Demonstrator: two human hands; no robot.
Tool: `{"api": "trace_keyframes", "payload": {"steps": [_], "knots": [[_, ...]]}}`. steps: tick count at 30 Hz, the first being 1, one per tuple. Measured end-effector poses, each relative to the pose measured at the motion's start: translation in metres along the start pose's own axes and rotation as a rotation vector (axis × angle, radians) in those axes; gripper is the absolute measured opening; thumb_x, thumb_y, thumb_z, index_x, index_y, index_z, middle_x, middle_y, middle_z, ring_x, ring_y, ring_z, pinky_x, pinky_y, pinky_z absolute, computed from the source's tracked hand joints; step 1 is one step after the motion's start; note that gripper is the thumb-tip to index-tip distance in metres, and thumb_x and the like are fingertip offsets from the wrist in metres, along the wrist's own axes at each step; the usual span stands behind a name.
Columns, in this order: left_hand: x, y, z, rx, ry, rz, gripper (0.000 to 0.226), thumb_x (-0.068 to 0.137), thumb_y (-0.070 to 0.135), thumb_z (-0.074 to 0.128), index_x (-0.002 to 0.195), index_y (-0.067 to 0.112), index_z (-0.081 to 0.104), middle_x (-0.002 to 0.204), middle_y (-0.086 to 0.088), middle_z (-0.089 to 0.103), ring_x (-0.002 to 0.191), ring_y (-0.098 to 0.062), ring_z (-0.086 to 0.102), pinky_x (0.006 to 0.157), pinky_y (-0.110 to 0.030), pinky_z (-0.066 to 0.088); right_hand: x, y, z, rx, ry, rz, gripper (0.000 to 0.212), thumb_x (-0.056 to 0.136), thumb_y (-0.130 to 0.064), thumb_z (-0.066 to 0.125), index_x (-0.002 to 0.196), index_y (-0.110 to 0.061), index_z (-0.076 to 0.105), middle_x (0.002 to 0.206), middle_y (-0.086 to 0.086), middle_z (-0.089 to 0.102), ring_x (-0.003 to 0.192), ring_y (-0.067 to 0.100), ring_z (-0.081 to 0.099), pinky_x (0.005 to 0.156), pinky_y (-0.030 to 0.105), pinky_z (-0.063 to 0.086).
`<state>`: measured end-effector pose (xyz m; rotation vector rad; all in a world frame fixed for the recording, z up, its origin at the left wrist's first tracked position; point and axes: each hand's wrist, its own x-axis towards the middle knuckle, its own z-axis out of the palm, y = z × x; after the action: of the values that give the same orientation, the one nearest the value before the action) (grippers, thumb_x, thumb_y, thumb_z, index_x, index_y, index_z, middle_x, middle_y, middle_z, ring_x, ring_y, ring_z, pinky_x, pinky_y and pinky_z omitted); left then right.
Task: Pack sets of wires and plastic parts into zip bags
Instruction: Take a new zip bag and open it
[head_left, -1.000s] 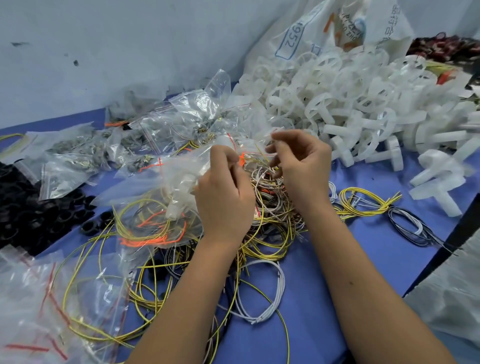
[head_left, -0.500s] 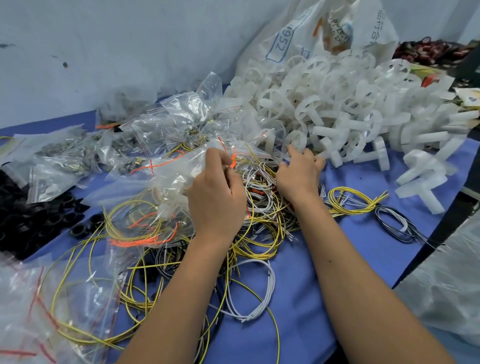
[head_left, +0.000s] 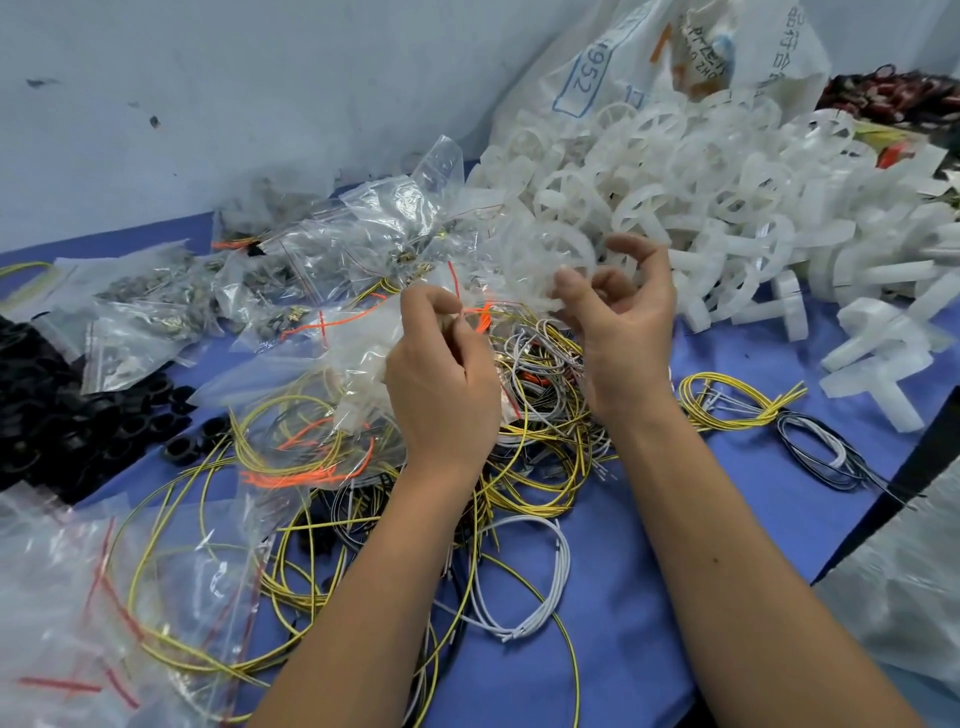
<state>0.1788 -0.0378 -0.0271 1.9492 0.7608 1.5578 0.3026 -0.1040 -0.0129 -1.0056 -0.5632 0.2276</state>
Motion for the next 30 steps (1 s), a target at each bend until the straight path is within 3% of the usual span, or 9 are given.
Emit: {"api": "trace_keyframes", "payload": {"steps": [3,6,17,21,23,25,27,30], "knots": [[-0.001,0.002,-0.001,-0.073,0.062,-0.007,0.008,0.094,0.007,0.049,0.101,0.011,0.048,0.062,0.002,0.051,0.057,-0.020,0.052,0.055,-0.049,0.043,-0.007,-0.001,0.006,0.197,-0.254,0.226,0.033,0.085,-0.007,0.074,0.115,-0.018,0.066,0.085,0.002,0.072,0.079,0.016,0.070,0.068,0.027,0.058],[-0.002,0.003,-0.003,-0.139,0.131,-0.006,0.012,0.095,0.005,0.046,0.101,0.016,0.047,0.062,-0.004,0.050,0.054,-0.020,0.050,0.052,-0.051,0.039,-0.013,0.002,0.011,0.188,-0.364,0.285,0.029,0.087,-0.006,0.073,0.113,-0.018,0.072,0.090,0.005,0.074,0.083,0.017,0.071,0.076,0.031,0.060],[0.004,0.006,-0.011,-0.122,0.277,0.071,0.007,0.096,0.004,0.045,0.100,0.008,0.049,0.069,0.005,0.045,0.058,-0.019,0.048,0.052,-0.044,0.039,-0.017,0.003,0.012,0.003,-0.335,0.238,0.044,0.089,-0.002,0.075,0.132,-0.007,0.066,0.091,0.011,0.075,0.085,0.019,0.072,0.086,0.037,0.058],[0.003,0.009,-0.014,-0.059,0.180,0.148,0.008,0.097,0.005,0.047,0.102,0.011,0.048,0.076,-0.004,0.054,0.065,-0.027,0.056,0.057,-0.046,0.044,-0.021,0.003,0.012,-0.177,-0.498,0.103,0.040,0.087,0.000,0.077,0.126,-0.009,0.071,0.097,0.015,0.076,0.087,0.016,0.071,0.081,0.030,0.057],[0.001,0.013,-0.015,0.016,0.125,0.226,0.013,0.096,0.005,0.049,0.103,0.016,0.046,0.081,-0.006,0.059,0.072,-0.027,0.058,0.062,-0.040,0.045,-0.025,0.002,0.018,-0.201,-0.615,0.072,0.027,0.092,-0.003,0.073,0.118,-0.006,0.073,0.095,0.017,0.076,0.085,0.018,0.068,0.074,0.033,0.054],[-0.001,0.017,-0.014,0.041,0.086,0.316,0.015,0.094,0.004,0.049,0.103,0.014,0.047,0.084,-0.007,0.060,0.075,-0.026,0.056,0.066,-0.035,0.042,-0.027,0.000,0.020,-0.166,-0.712,0.059,0.014,0.096,0.000,0.066,0.104,-0.008,0.074,0.084,0.004,0.074,0.079,0.014,0.064,0.066,0.031,0.050],[-0.003,0.019,-0.013,0.010,0.060,0.380,0.013,0.093,0.003,0.050,0.102,0.012,0.048,0.083,-0.010,0.059,0.075,-0.027,0.055,0.067,-0.036,0.042,-0.026,-0.003,0.020,-0.132,-0.767,0.055,0.020,0.095,0.008,0.061,0.097,-0.009,0.071,0.081,-0.008,0.070,0.075,0.007,0.060,0.064,0.022,0.047],[-0.004,0.022,-0.012,-0.023,0.047,0.434,0.015,0.093,0.003,0.049,0.103,0.013,0.046,0.081,-0.011,0.058,0.074,-0.030,0.055,0.066,-0.038,0.042,-0.027,-0.006,0.017,-0.084,-0.803,0.082,0.014,0.093,0.013,0.061,0.099,0.002,0.067,0.082,-0.003,0.067,0.076,0.009,0.059,0.067,0.019,0.049]]}}
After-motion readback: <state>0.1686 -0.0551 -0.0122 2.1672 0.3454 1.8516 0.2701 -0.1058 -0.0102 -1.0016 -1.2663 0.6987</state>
